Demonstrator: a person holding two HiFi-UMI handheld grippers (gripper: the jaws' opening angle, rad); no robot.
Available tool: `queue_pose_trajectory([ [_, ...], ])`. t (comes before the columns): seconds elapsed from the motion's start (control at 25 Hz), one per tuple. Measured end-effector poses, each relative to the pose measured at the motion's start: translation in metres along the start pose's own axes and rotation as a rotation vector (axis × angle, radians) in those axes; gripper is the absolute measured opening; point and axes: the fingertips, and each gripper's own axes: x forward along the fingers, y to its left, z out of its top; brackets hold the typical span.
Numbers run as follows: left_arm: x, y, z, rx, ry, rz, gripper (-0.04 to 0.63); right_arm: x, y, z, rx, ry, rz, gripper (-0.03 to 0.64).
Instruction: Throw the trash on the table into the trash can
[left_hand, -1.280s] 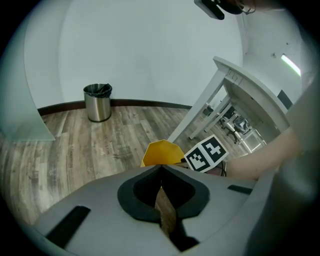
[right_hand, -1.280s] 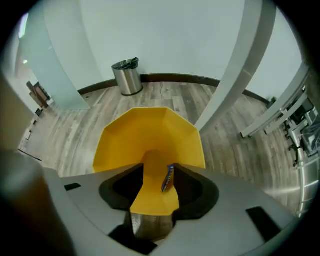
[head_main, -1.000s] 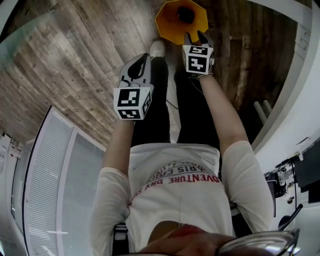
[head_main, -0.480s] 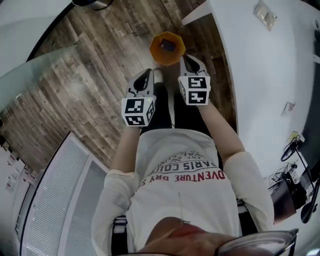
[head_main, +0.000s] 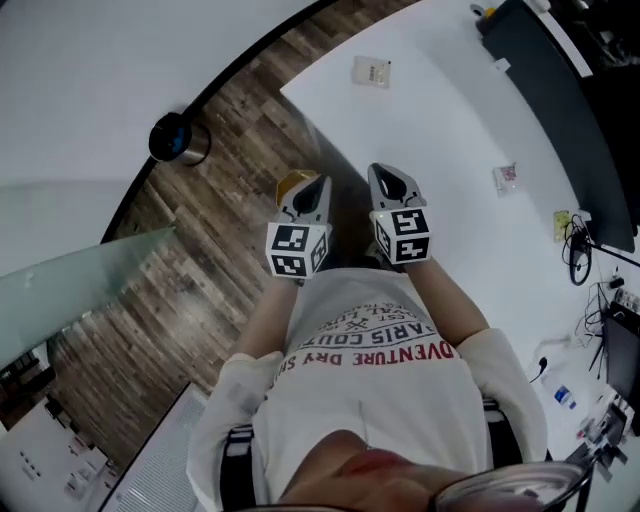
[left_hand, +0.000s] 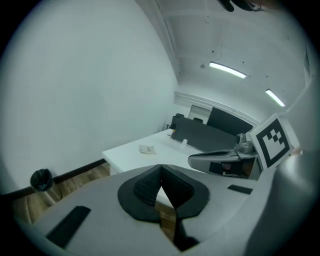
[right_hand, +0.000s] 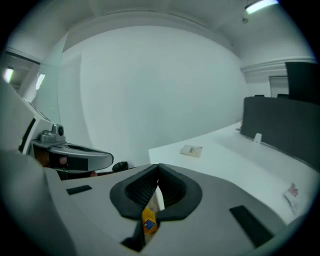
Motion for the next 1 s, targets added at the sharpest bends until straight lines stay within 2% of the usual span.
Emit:
queue_pose_trajectory([
  [0.16, 0.027, -0.082, 0.033, 0.099, -0.021, -0.166, 0.023, -0.074, -0.071, 0.016, 0.064, -0.094, -0.175, 0.026],
  [0.36, 0.055, -0.187, 0.068, 0.222, -0.079, -0.363, 0.023, -0.171, -0.153, 0.012, 0.127, -0.188, -0.404, 0.026],
  [0.6, 0.063, -0.303, 0.068, 0.350, -0.080, -0.603, 0.023, -0.284, -0.213, -0.021, 0.240, -0.276, -0.662, 0.026],
  [0.76, 0.064, -0.349, 0.064, 0.379, -0.082, -0.690, 0.023, -0.327, -0.232, -0.039, 0.270, -0.304, -0.765, 0.026],
  [1.0, 0.060, -0.383, 0.059, 0.414, -0.082, -0.757, 0.023, -0.360, -0.242, -0.060, 0.321, -0.316, -0.819, 0.026],
])
